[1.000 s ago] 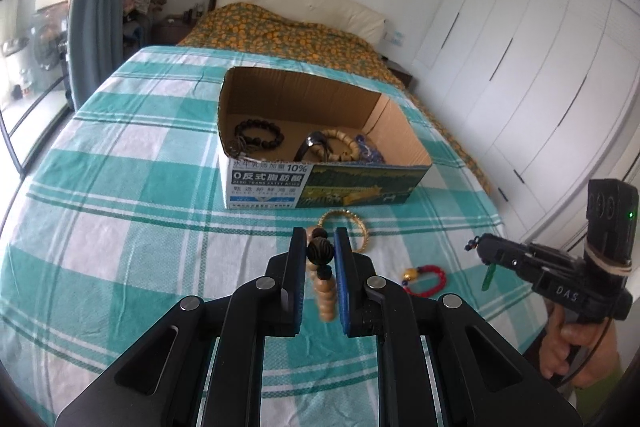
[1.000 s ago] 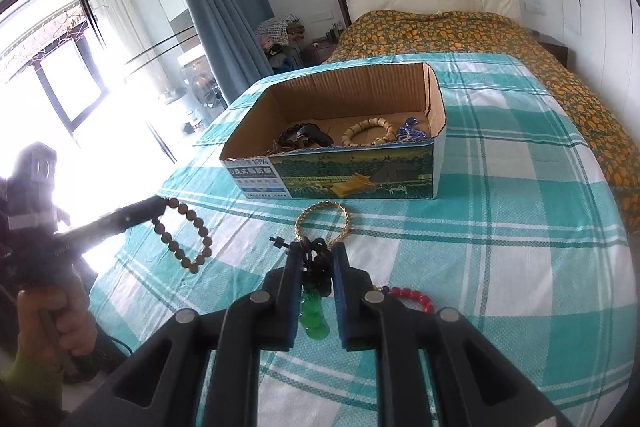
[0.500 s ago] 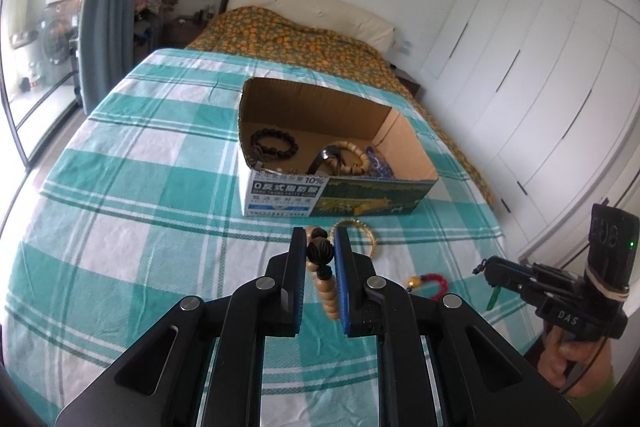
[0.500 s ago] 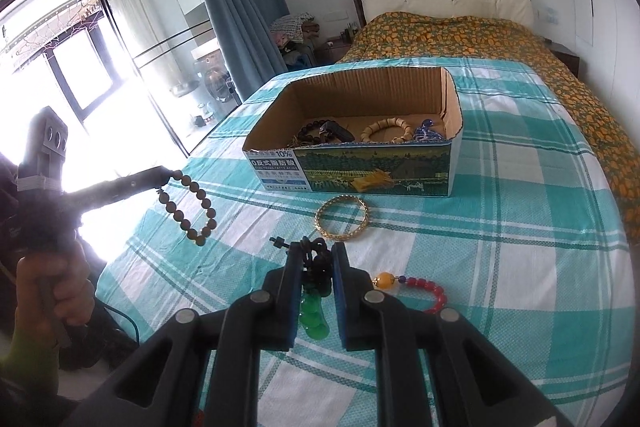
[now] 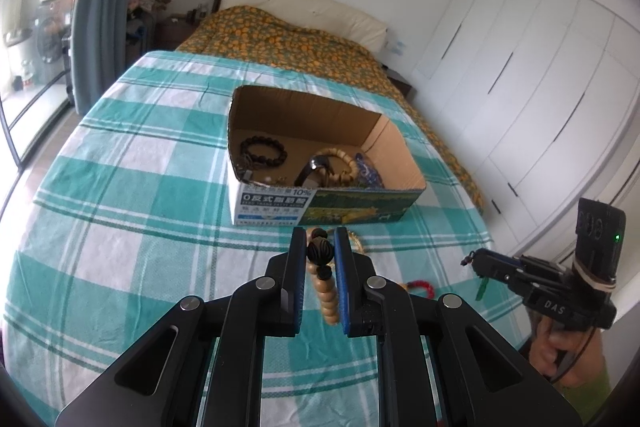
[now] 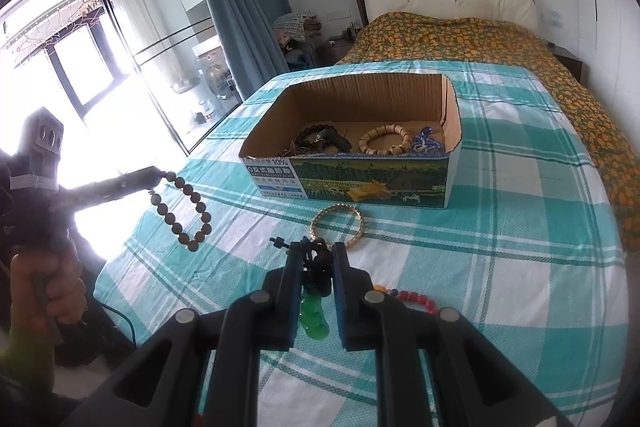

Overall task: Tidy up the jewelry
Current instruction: 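Carry the wooden bead bracelet and jade pendant into the box and release both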

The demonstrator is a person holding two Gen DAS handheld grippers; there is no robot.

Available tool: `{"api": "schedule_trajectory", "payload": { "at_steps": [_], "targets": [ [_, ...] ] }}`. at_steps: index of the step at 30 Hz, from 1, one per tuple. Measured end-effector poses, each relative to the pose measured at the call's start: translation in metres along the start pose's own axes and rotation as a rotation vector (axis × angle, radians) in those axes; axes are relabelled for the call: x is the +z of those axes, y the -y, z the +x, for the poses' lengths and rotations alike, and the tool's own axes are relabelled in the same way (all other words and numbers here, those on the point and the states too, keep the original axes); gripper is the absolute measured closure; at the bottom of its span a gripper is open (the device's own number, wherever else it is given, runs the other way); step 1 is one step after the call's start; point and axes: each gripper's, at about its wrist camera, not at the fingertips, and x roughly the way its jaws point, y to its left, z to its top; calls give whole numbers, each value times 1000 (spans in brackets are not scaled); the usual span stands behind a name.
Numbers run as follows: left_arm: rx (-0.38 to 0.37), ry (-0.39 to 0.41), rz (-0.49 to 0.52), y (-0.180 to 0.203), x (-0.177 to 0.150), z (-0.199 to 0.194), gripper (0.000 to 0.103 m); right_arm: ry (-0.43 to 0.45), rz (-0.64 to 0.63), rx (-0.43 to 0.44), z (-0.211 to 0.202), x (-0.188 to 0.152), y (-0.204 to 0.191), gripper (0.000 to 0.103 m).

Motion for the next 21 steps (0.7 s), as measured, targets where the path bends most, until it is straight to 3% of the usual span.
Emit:
{"api": "schedule_trajectory", "payload": {
  "at_steps": [12, 21],
  "targets": [
    [6, 21, 60, 9, 65, 22, 91, 39, -24, -16, 6, 75, 17, 88],
    [36, -19, 86, 8, 110, 81, 91, -44, 33, 9, 73, 134, 41, 88]
  ]
}}
